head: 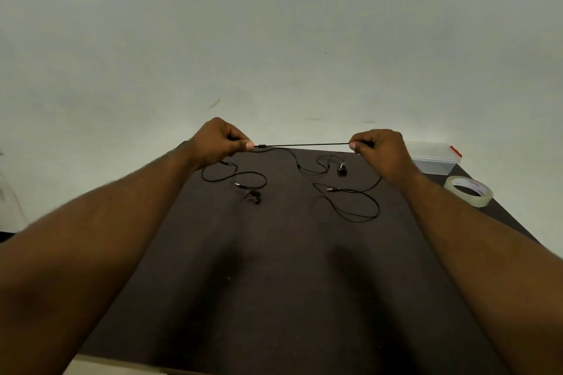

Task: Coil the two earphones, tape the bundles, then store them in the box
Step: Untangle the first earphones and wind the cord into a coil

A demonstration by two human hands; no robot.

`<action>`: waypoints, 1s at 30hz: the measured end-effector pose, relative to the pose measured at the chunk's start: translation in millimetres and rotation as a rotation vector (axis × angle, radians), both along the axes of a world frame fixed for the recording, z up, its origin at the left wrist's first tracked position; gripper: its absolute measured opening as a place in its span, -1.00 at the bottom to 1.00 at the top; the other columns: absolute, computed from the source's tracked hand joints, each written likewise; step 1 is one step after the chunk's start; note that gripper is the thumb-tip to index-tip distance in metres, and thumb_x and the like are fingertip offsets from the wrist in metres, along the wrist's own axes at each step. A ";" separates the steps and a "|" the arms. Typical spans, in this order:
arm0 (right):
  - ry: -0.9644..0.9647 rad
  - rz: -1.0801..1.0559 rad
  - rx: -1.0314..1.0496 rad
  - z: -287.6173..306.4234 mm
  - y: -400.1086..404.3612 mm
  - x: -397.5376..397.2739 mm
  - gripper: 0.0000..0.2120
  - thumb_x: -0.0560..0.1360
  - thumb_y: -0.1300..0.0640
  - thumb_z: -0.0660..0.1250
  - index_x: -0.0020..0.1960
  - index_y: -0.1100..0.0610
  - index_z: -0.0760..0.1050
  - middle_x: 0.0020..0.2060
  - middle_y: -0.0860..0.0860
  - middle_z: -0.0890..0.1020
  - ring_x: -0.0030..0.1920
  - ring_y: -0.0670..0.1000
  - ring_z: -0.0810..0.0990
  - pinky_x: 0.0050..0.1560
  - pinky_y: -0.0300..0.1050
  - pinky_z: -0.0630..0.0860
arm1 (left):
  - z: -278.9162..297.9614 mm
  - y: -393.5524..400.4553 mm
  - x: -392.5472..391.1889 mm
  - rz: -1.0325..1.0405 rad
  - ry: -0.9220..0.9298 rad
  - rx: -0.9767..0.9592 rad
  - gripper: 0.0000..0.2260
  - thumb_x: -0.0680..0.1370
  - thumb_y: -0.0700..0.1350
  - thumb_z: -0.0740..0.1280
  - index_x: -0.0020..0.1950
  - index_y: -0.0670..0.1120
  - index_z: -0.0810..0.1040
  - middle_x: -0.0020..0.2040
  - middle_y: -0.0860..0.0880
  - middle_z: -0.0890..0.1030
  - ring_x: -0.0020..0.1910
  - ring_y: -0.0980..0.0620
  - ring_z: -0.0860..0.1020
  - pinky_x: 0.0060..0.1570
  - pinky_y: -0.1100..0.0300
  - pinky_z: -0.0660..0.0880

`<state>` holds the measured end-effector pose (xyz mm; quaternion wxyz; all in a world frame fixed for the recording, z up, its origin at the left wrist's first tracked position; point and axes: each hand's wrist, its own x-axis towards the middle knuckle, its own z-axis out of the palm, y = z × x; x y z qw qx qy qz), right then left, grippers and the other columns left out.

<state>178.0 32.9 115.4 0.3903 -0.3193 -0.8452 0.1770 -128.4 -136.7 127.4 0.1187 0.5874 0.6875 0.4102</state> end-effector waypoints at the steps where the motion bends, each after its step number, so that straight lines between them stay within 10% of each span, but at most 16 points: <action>1: 0.016 0.003 -0.007 -0.4 0.1 -1.0 -0.90 0.50 0.23 0.38 -0.08 0.18 0.68 -0.24 -0.01 0.67 -0.18 -0.09 0.59 -0.15 -0.46 0.37 | -1.1 0.7 -0.7 0.013 0.005 0.000 -0.94 0.44 0.02 0.49 -0.23 0.13 0.70 -0.17 0.01 0.72 -0.28 0.14 0.56 -0.19 0.21 0.53; 8: 0.051 -0.078 -0.144 -8.4 -3.4 -13.2 -0.84 0.51 0.24 0.36 0.06 0.16 0.64 -0.02 0.04 0.69 -0.21 0.00 0.63 -0.19 -0.37 0.49 | -1.1 6.6 10.5 0.028 0.066 0.048 -0.86 0.48 -0.04 0.46 -0.07 -0.09 0.72 -0.08 -0.02 0.71 -0.13 0.14 0.64 -0.08 0.23 0.54; 11: 0.043 0.031 -0.443 -14.0 -21.8 -29.2 -0.41 0.46 0.16 0.44 0.43 -0.04 0.34 0.29 -0.16 0.41 -0.33 0.12 0.65 -0.35 -0.08 0.62 | 0.3 16.2 28.4 -0.030 0.097 0.032 -0.87 0.49 -0.04 0.45 -0.09 -0.08 0.72 -0.12 -0.01 0.72 -0.17 0.13 0.65 -0.15 0.25 0.56; 14: 0.041 0.129 -0.288 -16.6 -47.6 -58.4 -0.31 0.40 0.04 0.50 0.45 -0.15 0.30 0.48 -0.17 0.26 -0.14 0.08 0.69 -0.11 -0.04 0.64 | 0.9 27.6 44.1 -0.078 0.107 0.029 -0.89 0.49 -0.05 0.45 -0.10 -0.06 0.72 -0.17 0.10 0.70 -0.22 0.30 0.61 -0.24 0.42 0.44; 17: -0.020 0.100 0.049 -17.5 -58.9 -77.7 -0.50 0.42 0.00 0.47 0.34 -0.04 0.48 0.35 -0.07 0.49 0.24 0.07 0.51 0.25 -0.03 0.45 | -0.1 33.3 51.4 -0.125 0.111 0.016 -0.91 0.49 -0.06 0.45 -0.12 -0.04 0.72 -0.35 0.22 0.65 -0.33 0.34 0.57 -0.34 0.52 0.35; 22: -0.012 0.144 0.181 -16.3 -58.9 -79.2 -0.87 0.46 0.04 0.43 -0.02 0.03 0.69 -0.14 -0.09 0.72 0.00 0.03 0.59 0.09 0.05 0.47 | -1.3 30.6 52.5 -0.154 0.075 0.012 -0.93 0.49 -0.09 0.45 -0.12 -0.04 0.72 -0.34 0.21 0.66 -0.31 0.32 0.58 -0.34 0.53 0.38; 30: -0.333 0.136 0.351 -10.8 -44.3 -66.0 -0.84 0.62 0.10 0.17 0.00 0.14 0.49 -0.15 0.04 0.59 -0.16 0.06 0.53 -0.15 0.00 0.48 | -6.2 27.0 48.2 -0.129 0.028 -0.017 -0.86 0.51 -0.08 0.43 -0.16 -0.13 0.70 -0.41 0.19 0.64 -0.51 0.26 0.49 -0.45 0.47 0.39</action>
